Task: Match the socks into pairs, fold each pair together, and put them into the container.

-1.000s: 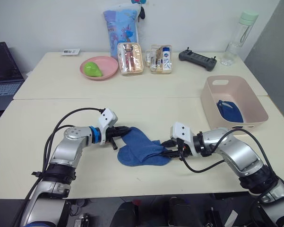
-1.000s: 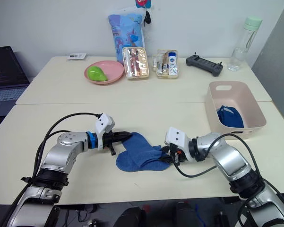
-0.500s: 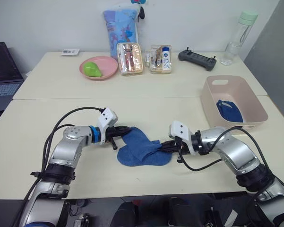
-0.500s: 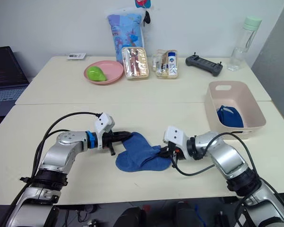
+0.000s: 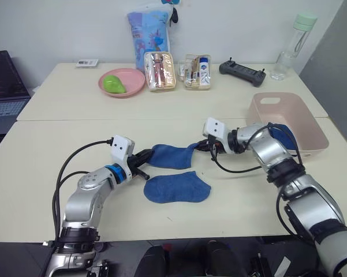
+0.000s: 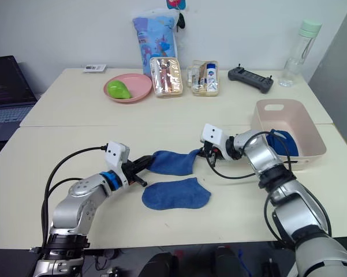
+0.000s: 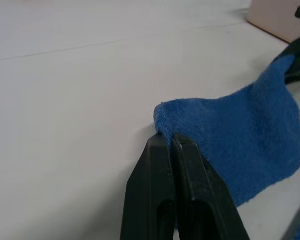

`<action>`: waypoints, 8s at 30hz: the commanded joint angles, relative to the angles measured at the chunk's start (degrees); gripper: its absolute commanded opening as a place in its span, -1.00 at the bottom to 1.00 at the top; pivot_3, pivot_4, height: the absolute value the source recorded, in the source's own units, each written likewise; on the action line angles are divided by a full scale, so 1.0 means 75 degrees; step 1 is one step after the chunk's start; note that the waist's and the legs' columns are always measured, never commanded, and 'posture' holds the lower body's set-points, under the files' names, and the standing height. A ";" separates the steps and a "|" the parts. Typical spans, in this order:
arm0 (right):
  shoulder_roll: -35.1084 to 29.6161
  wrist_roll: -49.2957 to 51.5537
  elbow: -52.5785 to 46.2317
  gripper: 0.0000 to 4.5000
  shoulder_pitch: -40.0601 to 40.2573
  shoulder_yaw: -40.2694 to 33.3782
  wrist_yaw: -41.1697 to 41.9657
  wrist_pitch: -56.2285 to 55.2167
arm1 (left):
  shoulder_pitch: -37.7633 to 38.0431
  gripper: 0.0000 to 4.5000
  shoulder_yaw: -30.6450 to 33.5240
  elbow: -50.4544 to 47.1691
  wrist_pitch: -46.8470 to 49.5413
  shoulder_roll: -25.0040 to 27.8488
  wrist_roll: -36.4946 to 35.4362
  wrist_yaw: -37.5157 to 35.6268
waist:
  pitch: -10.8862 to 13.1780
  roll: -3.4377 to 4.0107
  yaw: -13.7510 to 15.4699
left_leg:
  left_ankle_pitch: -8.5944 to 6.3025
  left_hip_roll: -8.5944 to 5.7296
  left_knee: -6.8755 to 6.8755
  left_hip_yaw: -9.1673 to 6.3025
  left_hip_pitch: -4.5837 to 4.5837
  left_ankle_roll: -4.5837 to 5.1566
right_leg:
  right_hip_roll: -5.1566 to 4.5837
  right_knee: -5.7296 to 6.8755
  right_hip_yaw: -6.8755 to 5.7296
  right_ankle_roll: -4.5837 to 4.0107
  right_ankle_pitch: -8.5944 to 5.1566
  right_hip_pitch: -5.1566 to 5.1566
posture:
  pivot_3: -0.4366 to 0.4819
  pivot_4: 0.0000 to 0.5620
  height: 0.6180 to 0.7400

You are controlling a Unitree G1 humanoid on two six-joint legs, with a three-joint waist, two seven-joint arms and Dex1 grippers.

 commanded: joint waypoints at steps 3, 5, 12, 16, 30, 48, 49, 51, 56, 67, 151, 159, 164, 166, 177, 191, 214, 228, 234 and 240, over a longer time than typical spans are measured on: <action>0.0146 -0.0591 0.1410 -0.88 -0.0785 -0.0142 0.0006 -0.1154 | 0.0099 -1.00 0.0218 -0.0117 -0.0559 -0.0529 0.0142 0.0937 | 0.0000 0.0000 0.0009 | 0.0000 -0.0004 0.0002 0.0001 0.0001 0.0000 | -0.0003 -0.0001 0.0001 0.0001 0.0001 0.0001 | -0.05 -0.47 1.00; 0.0084 -0.0708 0.1659 -0.65 -0.0914 -0.0268 -0.0115 -0.1456 | 0.0093 -0.90 0.0244 0.0019 -0.0660 -0.0550 0.0182 0.1024 | 0.0000 0.0000 0.0000 | 0.0000 -0.0003 0.0000 0.0001 0.0001 0.0000 | -0.0003 -0.0001 0.0002 0.0001 0.0001 0.0000 | -0.05 -0.47 1.00; -0.0652 -0.0755 0.1563 0.43 -0.0984 -0.0716 -0.0039 -0.1930 | 0.0423 0.01 0.0593 -0.0211 -0.0790 0.0076 0.0025 0.0735 | 0.0000 0.0001 -0.0002 | 0.0000 -0.0001 -0.0004 0.0004 0.0001 -0.0002 | -0.0002 -0.0001 0.0003 0.0000 0.0001 -0.0001 | -0.05 -0.47 1.00; -0.0586 -0.0051 -0.0097 0.89 -0.0294 -0.1019 0.0668 -0.1311 | 0.0652 0.58 0.0467 -0.0511 -0.1305 0.0850 0.0123 -0.0169 | 0.0000 0.0001 -0.0034 | 0.0000 0.0005 -0.0011 0.0000 0.0003 -0.0002 | 0.0001 0.0000 -0.0001 0.0000 0.0000 -0.0001 | -0.05 -0.47 1.00; 0.0045 -0.0822 -0.1416 0.89 0.0969 -0.0206 0.0319 -0.1510 | -0.0727 0.71 -0.1617 0.2228 -0.4810 0.2217 0.2245 -0.2136 | 0.0002 0.0014 0.0055 | 0.0000 0.0004 -0.0011 0.0001 0.0005 -0.0002 | 0.0005 -0.0004 -0.0007 -0.0012 0.0006 0.0000 | -0.05 -0.47 1.00; 0.0404 -0.0665 -0.0112 -0.99 0.0371 -0.0441 0.0456 -0.2212 | -0.1371 -1.00 -0.1888 0.3466 -0.5252 0.1965 0.2332 -0.2369 | 0.0000 0.0015 -0.0013 | 0.0001 0.0009 -0.0010 0.0009 0.0018 0.0000 | 0.0007 0.0010 -0.0001 -0.0010 0.0006 0.0002 | -0.05 -0.47 1.00; 0.0402 -0.0632 -0.0160 -0.99 0.0382 -0.0465 0.0516 -0.2179 | -0.1366 -1.00 -0.1870 0.3447 -0.5252 0.1961 0.2308 -0.2360 | 0.0000 0.0015 -0.0014 | 0.0001 0.0009 -0.0010 0.0010 0.0018 0.0000 | 0.0007 0.0010 0.0000 -0.0010 0.0006 0.0002 | -0.05 -0.47 1.00; 0.0331 -0.0576 -0.0439 -0.99 0.0410 -0.0499 0.0633 -0.2011 | -0.1398 -1.00 -0.1874 0.3404 -0.5389 0.2013 0.2377 -0.2313 | 0.0000 0.0015 -0.0013 | 0.0001 0.0009 -0.0010 0.0009 0.0018 0.0000 | 0.0007 0.0010 0.0000 -0.0010 0.0006 0.0001 | -0.05 -0.47 1.00; 0.0013 -0.0132 -0.2110 -0.99 0.0500 -0.0756 0.1076 -0.0718 | -0.1247 -1.00 -0.1342 0.1989 -0.4544 0.2197 0.1229 -0.2843 | 0.0002 0.0015 -0.0012 | 0.0001 0.0011 -0.0010 0.0006 0.0002 0.0000 | 0.0007 0.0009 -0.0002 -0.0010 0.0006 -0.0010 | -0.05 -0.47 1.00; -0.1958 0.1612 -0.6281 -0.99 0.1334 -0.0663 0.3009 0.3136 | 0.0256 -1.00 -0.0147 -0.2764 0.0853 0.3760 -0.2840 -0.3767 | 0.0005 0.0015 -0.0008 | 0.0000 0.0014 -0.0008 -0.0008 -0.0012 0.0001 | 0.0007 -0.0004 -0.0010 -0.0009 0.0004 -0.0010 | -0.05 -0.47 1.00; -0.1358 0.1389 -0.4997 -1.00 0.1351 0.0236 0.1916 0.3805 | 0.0902 -0.98 -0.0589 -0.1887 0.1039 0.3749 -0.1889 -0.3931 | 0.0009 0.0009 -0.0008 | 0.0000 0.0018 -0.0013 -0.0005 0.0004 0.0000 | 0.0013 -0.0004 -0.0010 -0.0014 -0.0001 -0.0002 | -0.05 -0.47 1.00; -0.1846 0.2698 -0.6569 -1.00 0.1614 -0.0187 0.2605 0.5119 | 0.1268 -0.98 0.0174 -0.2516 0.2172 0.4284 -0.3063 -0.4300 | 0.0011 0.0009 -0.0010 | -0.0001 0.0018 -0.0013 -0.0006 0.0002 0.0001 | 0.0013 -0.0005 -0.0011 -0.0014 -0.0002 -0.0002 | -0.05 -0.47 1.00; -0.1613 0.3565 -0.6885 -1.00 0.1527 -0.0646 0.2181 0.6200 | 0.1172 -0.98 0.0767 -0.2549 0.2748 0.4786 -0.3749 -0.4560 | 0.0010 0.0009 -0.0015 | -0.0001 0.0025 -0.0015 -0.0012 0.0009 0.0001 | 0.0017 -0.0002 -0.0020 -0.0014 -0.0002 0.0002 | -0.05 -0.47 1.00; -0.1580 0.3491 -0.6722 -1.00 0.1474 -0.0568 0.2046 0.6145 | 0.0912 -0.98 0.0810 -0.2301 0.2858 0.4791 -0.3828 -0.4489 | 0.0011 0.0010 -0.0012 | -0.0001 0.0024 -0.0015 -0.0010 0.0009 0.0001 | 0.0016 -0.0004 -0.0019 -0.0014 -0.0002 0.0003 | -0.05 -0.47 1.00; -0.1200 0.2700 -0.5317 -1.00 0.1112 -0.0052 0.1642 0.5380 | -0.0172 -0.98 -0.0525 -0.0918 0.2043 0.4471 -0.2495 -0.4715 | 0.0011 0.0008 -0.0009 | -0.0001 0.0018 -0.0011 -0.0002 0.0000 0.0001 | 0.0015 -0.0004 -0.0010 -0.0014 -0.0002 -0.0004 | -0.05 -0.47 1.00; -0.0776 0.1957 -0.3938 -1.00 0.0709 0.0024 0.1462 0.4540 | -0.1339 -0.98 -0.1405 0.0837 0.0902 0.3620 -0.1046 -0.4630 | 0.0011 0.0008 -0.0019 | 0.0000 0.0017 -0.0011 -0.0002 -0.0001 0.0001 | 0.0016 -0.0001 -0.0010 -0.0014 -0.0001 -0.0008 | -0.05 -0.47 1.00; -0.2006 0.2517 -0.5787 0.39 0.1877 -0.0611 0.1706 0.5497 | -0.1632 -1.00 -0.1623 0.1355 0.0424 0.3137 -0.0469 -0.4890 | 0.0009 0.0005 0.0005 | 0.0000 0.0017 -0.0007 -0.0007 -0.0009 0.0001 | 0.0014 -0.0005 -0.0013 -0.0013 -0.0001 -0.0006 | -0.05 -0.47 1.00; -0.1781 0.2442 -0.5962 -0.05 0.2324 -0.0329 0.1135 0.5526 | -0.1696 -1.00 -0.1597 0.1403 0.0357 0.3095 -0.0454 -0.4840 | 0.0009 0.0005 -0.0015 | 0.0000 0.0016 -0.0005 -0.0005 -0.0007 0.0001 | 0.0015 -0.0001 -0.0010 -0.0013 -0.0001 -0.0007 | -0.05 -0.47 1.00; -0.1793 0.2472 -0.5949 -0.97 0.2326 -0.0263 0.1241 0.5504 | -0.1632 -1.00 -0.1556 0.1282 0.0398 0.3098 -0.0522 -0.4816 | 0.0009 0.0005 -0.0018 | 0.0000 0.0017 -0.0005 -0.0005 -0.0005 0.0001 | 0.0015 0.0001 -0.0011 -0.0013 -0.0001 -0.0007 | -0.05 -0.47 1.00; -0.1765 0.3036 -0.5959 -0.97 0.2173 -0.0600 0.1302 0.6244 | -0.1369 -1.00 -0.1165 0.0977 0.0654 0.3263 -0.0862 -0.4864 | 0.0009 0.0005 -0.0018 | 0.0000 0.0017 -0.0005 -0.0006 -0.0006 0.0001 | 0.0015 -0.0001 -0.0011 -0.0013 -0.0001 -0.0007 | -0.05 -0.47 1.00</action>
